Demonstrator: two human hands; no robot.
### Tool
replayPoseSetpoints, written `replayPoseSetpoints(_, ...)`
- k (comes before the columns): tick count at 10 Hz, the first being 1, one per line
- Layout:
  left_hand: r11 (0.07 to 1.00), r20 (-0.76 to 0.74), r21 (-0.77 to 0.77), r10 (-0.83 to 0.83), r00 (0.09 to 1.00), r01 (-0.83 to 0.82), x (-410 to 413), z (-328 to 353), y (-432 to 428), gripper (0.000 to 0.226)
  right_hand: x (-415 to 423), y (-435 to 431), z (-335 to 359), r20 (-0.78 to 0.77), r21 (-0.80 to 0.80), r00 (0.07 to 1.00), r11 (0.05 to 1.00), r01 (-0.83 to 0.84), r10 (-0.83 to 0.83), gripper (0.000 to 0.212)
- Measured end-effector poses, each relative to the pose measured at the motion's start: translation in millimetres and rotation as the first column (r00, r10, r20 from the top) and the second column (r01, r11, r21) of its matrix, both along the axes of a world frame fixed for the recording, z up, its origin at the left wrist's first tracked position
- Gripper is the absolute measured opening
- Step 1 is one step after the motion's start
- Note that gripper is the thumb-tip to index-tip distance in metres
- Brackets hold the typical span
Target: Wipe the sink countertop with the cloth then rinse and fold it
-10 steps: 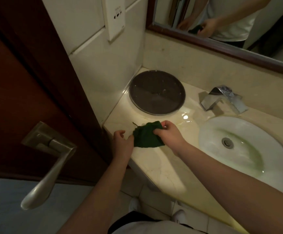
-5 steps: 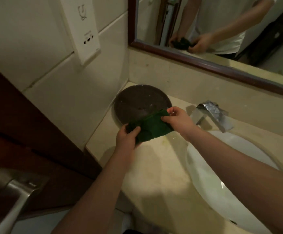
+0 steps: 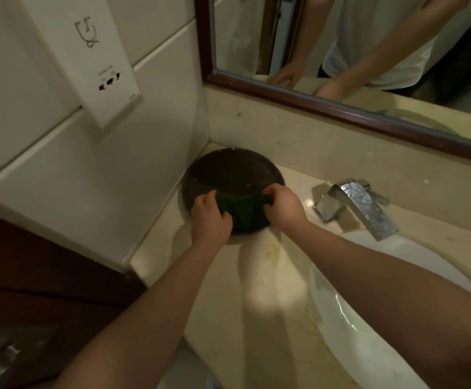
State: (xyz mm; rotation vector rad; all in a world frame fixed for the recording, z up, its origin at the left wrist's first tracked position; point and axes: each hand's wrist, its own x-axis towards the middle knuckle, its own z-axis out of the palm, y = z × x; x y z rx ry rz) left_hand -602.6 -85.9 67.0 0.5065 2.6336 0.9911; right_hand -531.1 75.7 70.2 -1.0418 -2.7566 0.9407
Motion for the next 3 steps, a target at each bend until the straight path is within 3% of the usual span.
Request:
replayPoseSetpoints(1, 0.954, -0.211, -0.226, -0.246, 0.946, 0.197, 10, -10, 0, 0.047, 9, -11, 0, 0.072, 0.129, 0.970, 0.962, -0.241, 0.233, 0.039)
replayPoseSetpoints(2, 0.827, 0.007, -0.399, -0.428, 0.904, 0.395, 9, -17, 5, 0.055, 14, -15, -10, 0.265, 0.131, 0.884, 0.895, -0.428, 0.384, 0.044)
replayPoseSetpoints(3, 0.803, 0.044, -0.416, -0.450, 0.892, 0.426, 7, -16, 6, 0.061, 16, -20, 0, 0.289, 0.093, 0.867, 0.890, -0.447, 0.405, 0.051)
